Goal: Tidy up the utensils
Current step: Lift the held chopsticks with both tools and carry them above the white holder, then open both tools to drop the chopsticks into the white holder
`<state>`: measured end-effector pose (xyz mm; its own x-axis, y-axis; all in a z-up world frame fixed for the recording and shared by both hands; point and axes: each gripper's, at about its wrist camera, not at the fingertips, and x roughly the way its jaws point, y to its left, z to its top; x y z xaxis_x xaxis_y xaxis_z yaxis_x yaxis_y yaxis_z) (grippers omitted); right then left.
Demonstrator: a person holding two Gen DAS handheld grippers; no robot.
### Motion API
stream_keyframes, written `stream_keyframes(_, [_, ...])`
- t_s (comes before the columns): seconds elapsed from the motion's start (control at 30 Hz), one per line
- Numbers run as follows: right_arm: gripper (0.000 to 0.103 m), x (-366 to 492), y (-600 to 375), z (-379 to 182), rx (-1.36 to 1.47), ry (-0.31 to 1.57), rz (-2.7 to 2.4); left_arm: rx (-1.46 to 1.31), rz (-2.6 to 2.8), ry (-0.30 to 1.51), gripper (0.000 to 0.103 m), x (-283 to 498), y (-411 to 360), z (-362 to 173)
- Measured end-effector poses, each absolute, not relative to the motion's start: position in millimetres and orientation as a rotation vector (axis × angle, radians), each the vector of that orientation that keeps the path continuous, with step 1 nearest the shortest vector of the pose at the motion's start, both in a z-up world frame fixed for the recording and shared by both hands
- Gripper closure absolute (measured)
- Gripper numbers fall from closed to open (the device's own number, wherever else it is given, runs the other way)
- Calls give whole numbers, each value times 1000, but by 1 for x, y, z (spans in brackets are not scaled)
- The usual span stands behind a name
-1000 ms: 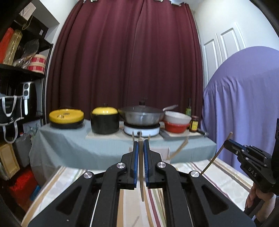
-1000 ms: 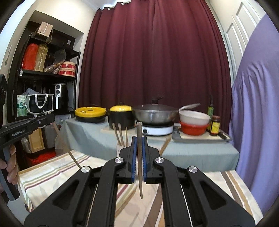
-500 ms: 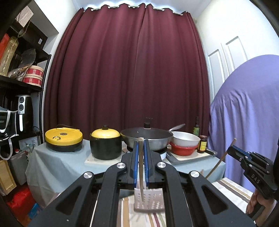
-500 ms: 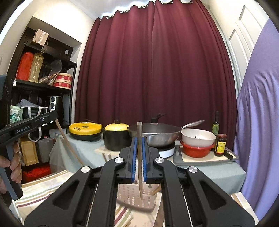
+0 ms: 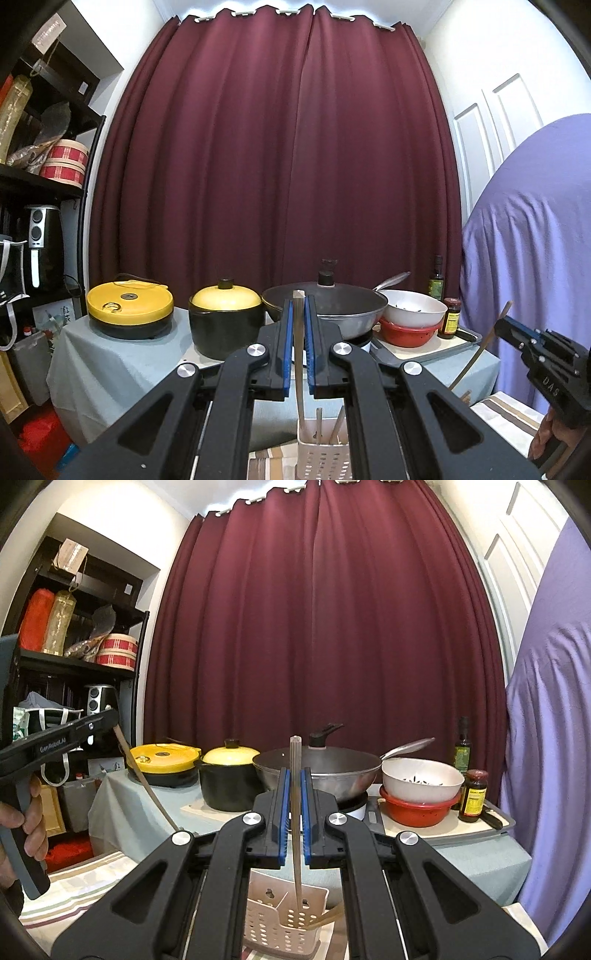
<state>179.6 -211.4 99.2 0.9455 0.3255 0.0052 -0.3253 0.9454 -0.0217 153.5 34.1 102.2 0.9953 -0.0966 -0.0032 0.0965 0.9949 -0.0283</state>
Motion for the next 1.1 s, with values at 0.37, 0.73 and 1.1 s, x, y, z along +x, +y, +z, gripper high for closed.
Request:
stream_keyframes(0.37, [97,214,-204,69,-30,68,326,-41,-120,94,96,188,29,72])
stream_keyframes(0.73, [97,237,-198,41,-24,153,326,-31,-152,194,96,210,24,43])
stream_keyframes(1.1, [59,207,-200,34,-26,175,283,-14,-126,209,54,185,27,32])
